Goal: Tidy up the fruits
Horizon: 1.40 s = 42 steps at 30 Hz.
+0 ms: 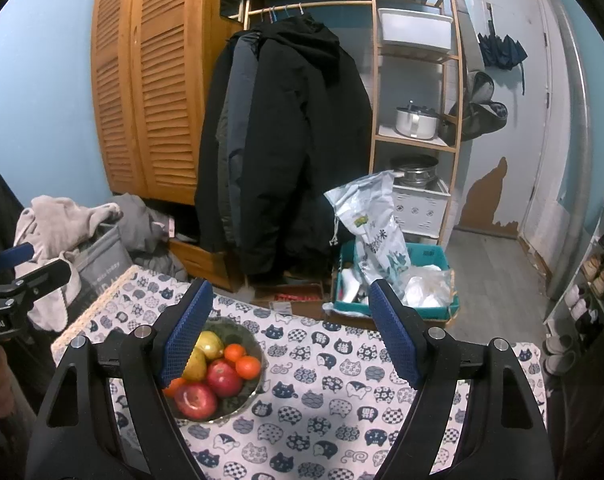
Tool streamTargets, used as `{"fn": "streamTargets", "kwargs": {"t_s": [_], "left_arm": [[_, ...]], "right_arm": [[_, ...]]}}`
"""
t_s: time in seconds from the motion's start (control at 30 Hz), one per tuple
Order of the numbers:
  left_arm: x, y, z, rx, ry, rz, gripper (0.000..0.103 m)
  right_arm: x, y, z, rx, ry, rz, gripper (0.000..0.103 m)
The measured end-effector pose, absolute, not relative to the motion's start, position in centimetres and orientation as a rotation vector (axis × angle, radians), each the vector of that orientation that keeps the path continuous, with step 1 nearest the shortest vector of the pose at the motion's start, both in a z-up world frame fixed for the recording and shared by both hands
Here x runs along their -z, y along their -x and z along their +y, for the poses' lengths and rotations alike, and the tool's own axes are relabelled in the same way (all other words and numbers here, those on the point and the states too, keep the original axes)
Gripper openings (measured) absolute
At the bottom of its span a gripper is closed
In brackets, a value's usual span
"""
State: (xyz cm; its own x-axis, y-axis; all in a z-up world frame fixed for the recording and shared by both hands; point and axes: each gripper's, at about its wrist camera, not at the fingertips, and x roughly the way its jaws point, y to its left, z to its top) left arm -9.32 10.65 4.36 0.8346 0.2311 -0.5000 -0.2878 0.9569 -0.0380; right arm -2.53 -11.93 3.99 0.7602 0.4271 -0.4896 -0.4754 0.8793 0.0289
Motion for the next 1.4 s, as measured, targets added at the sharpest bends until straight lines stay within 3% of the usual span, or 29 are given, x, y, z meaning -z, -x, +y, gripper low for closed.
{"fn": "streamTargets", "kwargs": {"t_s": [1.4], "left_arm": [[-4.62, 9.08, 10.52, -0.317, 0.093, 0.522, 0.102]], "right_arm": [[-4.01, 2.59, -11.89, -0.493, 0.102, 0.508, 0.079]]}}
